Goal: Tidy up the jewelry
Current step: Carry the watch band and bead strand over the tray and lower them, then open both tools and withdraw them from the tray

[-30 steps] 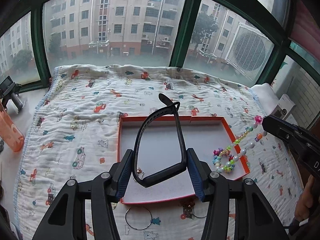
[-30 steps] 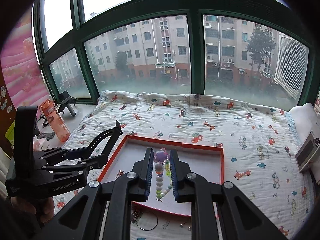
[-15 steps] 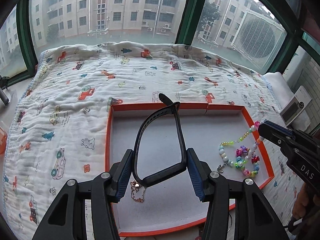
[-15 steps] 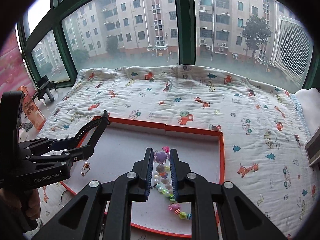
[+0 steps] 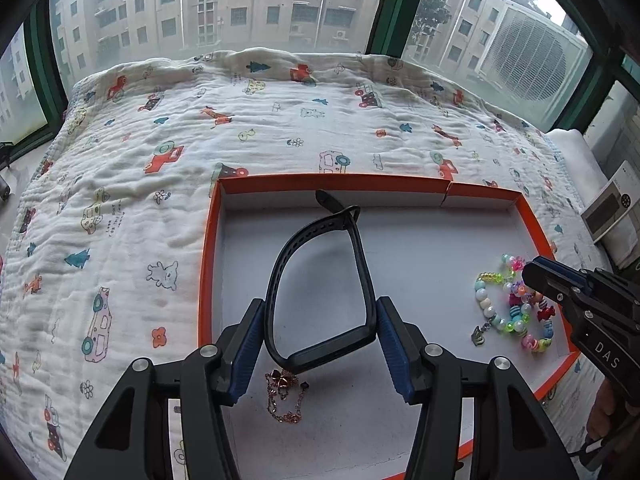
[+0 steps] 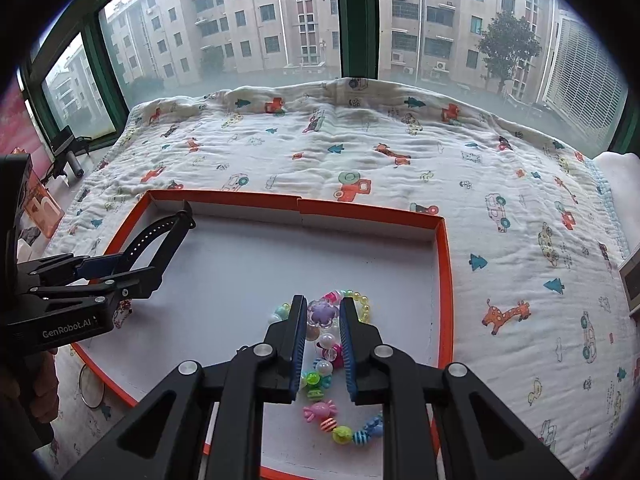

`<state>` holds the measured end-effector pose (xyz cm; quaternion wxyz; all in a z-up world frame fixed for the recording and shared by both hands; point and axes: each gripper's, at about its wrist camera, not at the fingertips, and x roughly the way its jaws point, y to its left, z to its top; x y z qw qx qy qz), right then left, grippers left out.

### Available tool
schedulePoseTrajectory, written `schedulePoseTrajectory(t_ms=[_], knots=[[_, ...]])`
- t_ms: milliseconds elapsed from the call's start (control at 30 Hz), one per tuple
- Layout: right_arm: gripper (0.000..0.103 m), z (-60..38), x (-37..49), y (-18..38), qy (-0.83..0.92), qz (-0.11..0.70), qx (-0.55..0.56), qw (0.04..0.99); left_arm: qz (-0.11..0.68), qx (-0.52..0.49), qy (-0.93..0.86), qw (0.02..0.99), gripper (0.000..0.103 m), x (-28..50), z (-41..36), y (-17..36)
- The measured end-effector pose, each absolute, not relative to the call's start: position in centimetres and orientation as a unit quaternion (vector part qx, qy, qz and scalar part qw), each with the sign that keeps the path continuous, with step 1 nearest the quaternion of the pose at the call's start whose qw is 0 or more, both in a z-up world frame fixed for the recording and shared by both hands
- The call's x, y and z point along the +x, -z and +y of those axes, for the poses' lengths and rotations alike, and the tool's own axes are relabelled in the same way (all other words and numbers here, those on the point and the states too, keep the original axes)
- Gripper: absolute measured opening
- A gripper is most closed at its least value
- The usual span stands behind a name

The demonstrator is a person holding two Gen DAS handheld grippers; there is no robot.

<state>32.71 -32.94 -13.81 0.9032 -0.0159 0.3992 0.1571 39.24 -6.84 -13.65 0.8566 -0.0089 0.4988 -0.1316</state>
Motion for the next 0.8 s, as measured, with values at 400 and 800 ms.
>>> schedulePoseTrajectory(t_ms=[400, 800], knots=[[0.036, -33.0, 32.5, 13.8, -0.154, 0.405, -0.02, 0.901, 0.509, -0.019, 0.129, 0.851, 0.064, 39.5, -6.7, 14.2], [0.044, -32.9, 28.9, 10.4, -0.165, 0.377, -0.016, 0.911, 0.481, -0.028, 0.137, 0.866, 0.064, 36.5, -5.9, 9.7]])
